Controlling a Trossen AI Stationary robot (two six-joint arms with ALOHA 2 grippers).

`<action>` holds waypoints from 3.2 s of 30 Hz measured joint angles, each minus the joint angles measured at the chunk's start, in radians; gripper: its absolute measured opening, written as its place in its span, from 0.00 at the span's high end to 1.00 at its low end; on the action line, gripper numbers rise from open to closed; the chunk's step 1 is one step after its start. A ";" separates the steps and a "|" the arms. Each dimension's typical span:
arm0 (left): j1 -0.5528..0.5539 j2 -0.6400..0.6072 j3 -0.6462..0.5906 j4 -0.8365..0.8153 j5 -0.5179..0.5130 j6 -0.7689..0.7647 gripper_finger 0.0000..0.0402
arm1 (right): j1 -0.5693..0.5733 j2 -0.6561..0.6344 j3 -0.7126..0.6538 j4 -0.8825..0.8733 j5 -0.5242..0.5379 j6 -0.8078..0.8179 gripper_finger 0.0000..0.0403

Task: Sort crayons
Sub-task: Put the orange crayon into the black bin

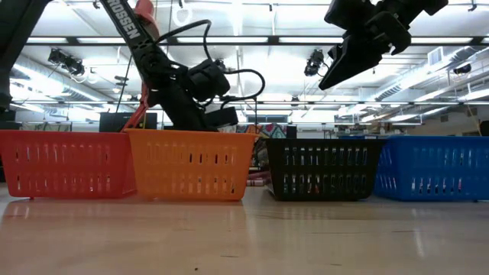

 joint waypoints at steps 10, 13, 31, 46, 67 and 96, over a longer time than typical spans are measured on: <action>0.044 -0.002 0.000 -0.011 0.011 0.003 0.64 | 0.000 0.000 0.000 0.005 -0.001 0.003 0.80; 0.055 -0.002 0.000 -0.019 0.011 0.006 0.64 | 0.000 0.000 0.000 0.006 -0.001 0.003 0.80; 0.061 -0.002 0.000 -0.031 -0.008 0.037 0.68 | 0.000 0.000 0.000 0.008 -0.019 0.004 0.80; 0.060 -0.002 -0.001 -0.040 -0.010 0.048 0.94 | 0.000 0.000 0.000 0.008 -0.019 0.005 0.80; 0.019 -0.091 -0.005 -0.006 -0.011 0.047 0.91 | 0.000 0.000 0.001 0.005 -0.014 0.005 0.80; -0.295 -0.083 -0.003 0.392 0.007 0.219 0.91 | -0.037 0.000 0.001 -0.140 0.272 0.180 0.80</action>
